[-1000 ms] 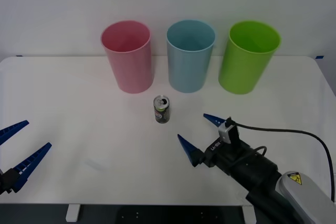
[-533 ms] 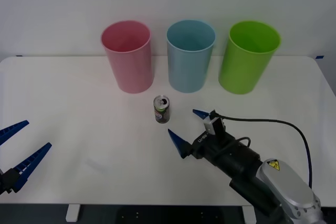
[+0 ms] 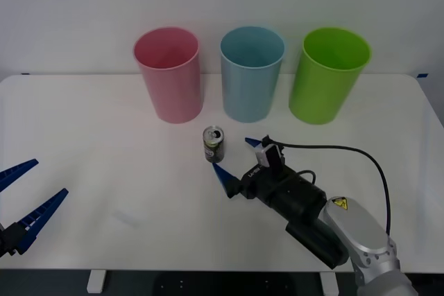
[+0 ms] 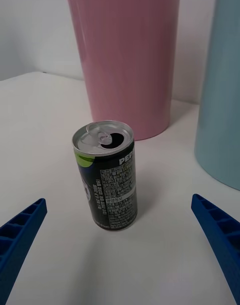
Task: Grasp the object on the table and drop it into the matching bin: aluminum can to the light blue bin, PET bottle to the pink bin.
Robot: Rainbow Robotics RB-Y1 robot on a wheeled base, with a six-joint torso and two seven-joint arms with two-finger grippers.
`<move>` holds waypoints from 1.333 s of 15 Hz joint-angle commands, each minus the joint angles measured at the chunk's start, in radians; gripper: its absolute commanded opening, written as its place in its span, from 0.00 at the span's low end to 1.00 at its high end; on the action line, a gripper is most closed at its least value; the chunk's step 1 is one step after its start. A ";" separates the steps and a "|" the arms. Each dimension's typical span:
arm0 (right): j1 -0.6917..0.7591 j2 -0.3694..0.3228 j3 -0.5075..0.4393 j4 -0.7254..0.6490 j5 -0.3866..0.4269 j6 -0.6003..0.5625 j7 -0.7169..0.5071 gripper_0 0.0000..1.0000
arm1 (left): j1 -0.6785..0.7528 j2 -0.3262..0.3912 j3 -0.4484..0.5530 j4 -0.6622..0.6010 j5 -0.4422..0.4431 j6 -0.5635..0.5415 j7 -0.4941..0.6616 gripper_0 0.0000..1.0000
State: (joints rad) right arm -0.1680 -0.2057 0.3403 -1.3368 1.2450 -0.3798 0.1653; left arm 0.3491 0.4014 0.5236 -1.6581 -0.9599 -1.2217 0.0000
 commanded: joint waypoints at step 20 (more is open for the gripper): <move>-0.245 0.123 -0.006 0.323 0.010 0.059 0.010 0.51 | 0.000 0.000 0.000 0.000 0.000 0.000 0.000 1.00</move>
State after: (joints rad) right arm -0.4130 -0.0829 0.3334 -1.0128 1.2552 -0.3213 0.1759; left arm 0.3491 0.4014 0.5236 -1.6581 -0.9599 -1.2217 0.0000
